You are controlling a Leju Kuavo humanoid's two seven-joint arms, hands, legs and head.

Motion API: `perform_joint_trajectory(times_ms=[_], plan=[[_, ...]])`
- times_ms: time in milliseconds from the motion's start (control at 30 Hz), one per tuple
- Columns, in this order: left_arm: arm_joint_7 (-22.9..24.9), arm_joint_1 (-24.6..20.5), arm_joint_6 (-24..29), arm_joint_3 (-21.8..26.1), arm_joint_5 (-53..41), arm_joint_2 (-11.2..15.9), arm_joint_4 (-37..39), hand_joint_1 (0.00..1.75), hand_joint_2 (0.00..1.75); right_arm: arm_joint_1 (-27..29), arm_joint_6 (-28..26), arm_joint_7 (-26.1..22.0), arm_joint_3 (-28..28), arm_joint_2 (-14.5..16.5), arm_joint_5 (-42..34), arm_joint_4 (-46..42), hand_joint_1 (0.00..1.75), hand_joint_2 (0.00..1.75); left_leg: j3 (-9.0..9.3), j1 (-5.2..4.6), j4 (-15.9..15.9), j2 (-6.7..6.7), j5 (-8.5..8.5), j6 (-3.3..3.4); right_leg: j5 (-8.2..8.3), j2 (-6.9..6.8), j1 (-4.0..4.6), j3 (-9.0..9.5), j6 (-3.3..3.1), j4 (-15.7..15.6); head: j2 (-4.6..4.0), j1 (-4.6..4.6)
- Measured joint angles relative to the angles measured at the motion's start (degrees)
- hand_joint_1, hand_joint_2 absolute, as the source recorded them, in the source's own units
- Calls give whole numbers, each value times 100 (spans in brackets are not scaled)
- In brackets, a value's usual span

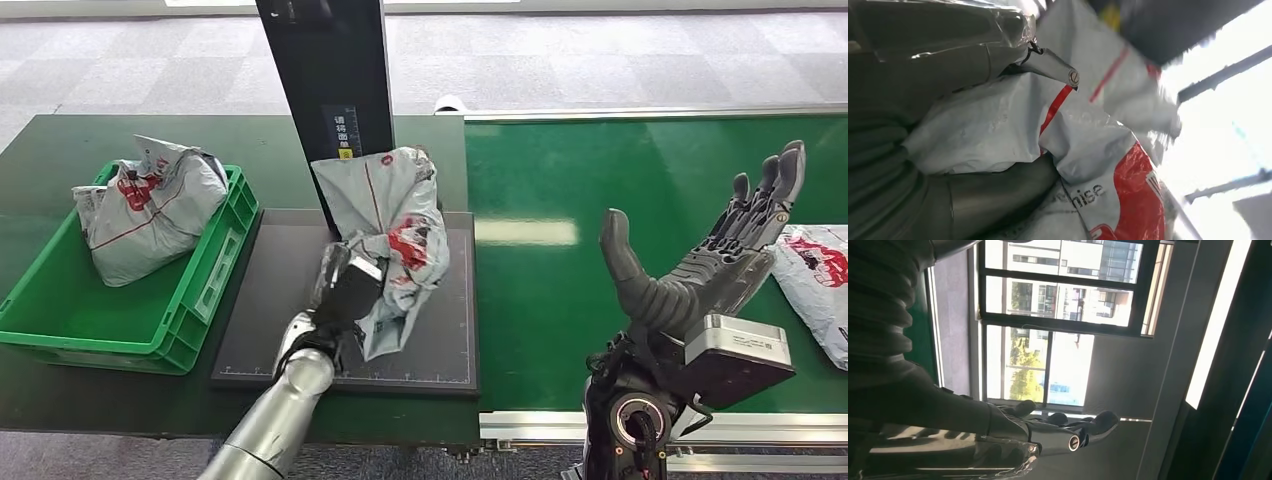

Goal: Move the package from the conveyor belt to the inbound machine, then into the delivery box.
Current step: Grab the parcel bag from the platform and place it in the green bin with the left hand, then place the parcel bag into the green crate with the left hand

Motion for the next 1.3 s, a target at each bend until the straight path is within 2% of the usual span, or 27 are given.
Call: perform_joint_trajectory(times_ms=[133, 233, 400, 533, 633, 800, 900, 1000, 1100, 1200, 1300], plan=[[-650, 430, 1190, 585, 787, 271, -1878, 175, 175, 130, -114, -40, -34, -10, 23, 9, 0, 175, -6, 2, -4, 18, -4, -5, -2, 17, 4, -11, -2, 1, 0, 0], [-987, 603, 1523, 1205, 1566, 515, -2928, 175, 175, 205, -174, 38, -70, -43, 58, 104, 0, 175, -7, 4, -5, 18, -4, -7, -6, 16, 6, -13, -7, 1, 0, -1], [-1239, 664, 1523, 1908, 1920, 767, -3549, 175, 175, 295, -195, 89, -154, -97, 52, 339, 0, 175, -7, 8, -5, 8, -2, -8, -8, 4, 5, -8, -8, 1, 0, 1], [-1039, 596, 1610, 2218, 2040, 917, -3530, 175, 175, 414, -129, 280, -170, -145, 51, 504, 0, 175, -6, 2, -3, 8, -2, -8, -6, 4, -1, -7, -6, -1, 0, 3], [-798, 306, 1455, 2609, 2135, 1204, -2906, 175, 175, 648, -61, 266, -177, -215, -174, 745, 0, 175, -5, 2, -3, 7, -2, -8, -6, 3, -2, -8, -6, -1, 0, 2], [-644, -533, 1353, 3181, 1845, 1821, -542, 175, 175, 875, 20, 216, -132, -332, -425, 1114, 0, 175, -2, 5, -4, 15, 3, -14, 0, 10, 7, -12, -16, 4, 0, 1], [-213, -1015, 1410, 3291, 1411, 2152, 900, 175, 175, 914, 72, 285, -68, -374, -450, 1234, 0, 175, -2, 10, -4, 23, 4, -16, 2, 17, 10, -15, -19, 6, 0, 2], [516, -1478, 1360, 3270, 906, 2425, 2022, 175, 175, 917, 132, 351, 1, -410, -449, 1339, 0, 175, -2, 11, -4, 21, 4, -17, 1, 16, 8, -10, -19, 6, 0, 3], [1194, -1827, 1290, 3220, 524, 2635, 2770, 175, 175, 911, 183, 385, 48, -440, -448, 1440, 0, 175, 1, 10, -5, 22, 4, -17, 2, 18, 7, -7, -19, 6, 0, 2], [1346, -2015, 1266, 3166, 431, 2755, 3197, 175, 175, 907, 197, 388, 69, -462, -449, 1506, 0, 175, 5, 10, -5, 24, 3, -17, 2, 20, 7, -4, -19, 5, 0, 1], [1359, -2049, 1262, 3148, 421, 2778, 3277, 175, 175, 907, 198, 388, 75, -468, -449, 1519, 0, 175, 7, 10, -5, 24, 3, -17, 2, 19, 7, -3, -19, 5, 0, 1]])
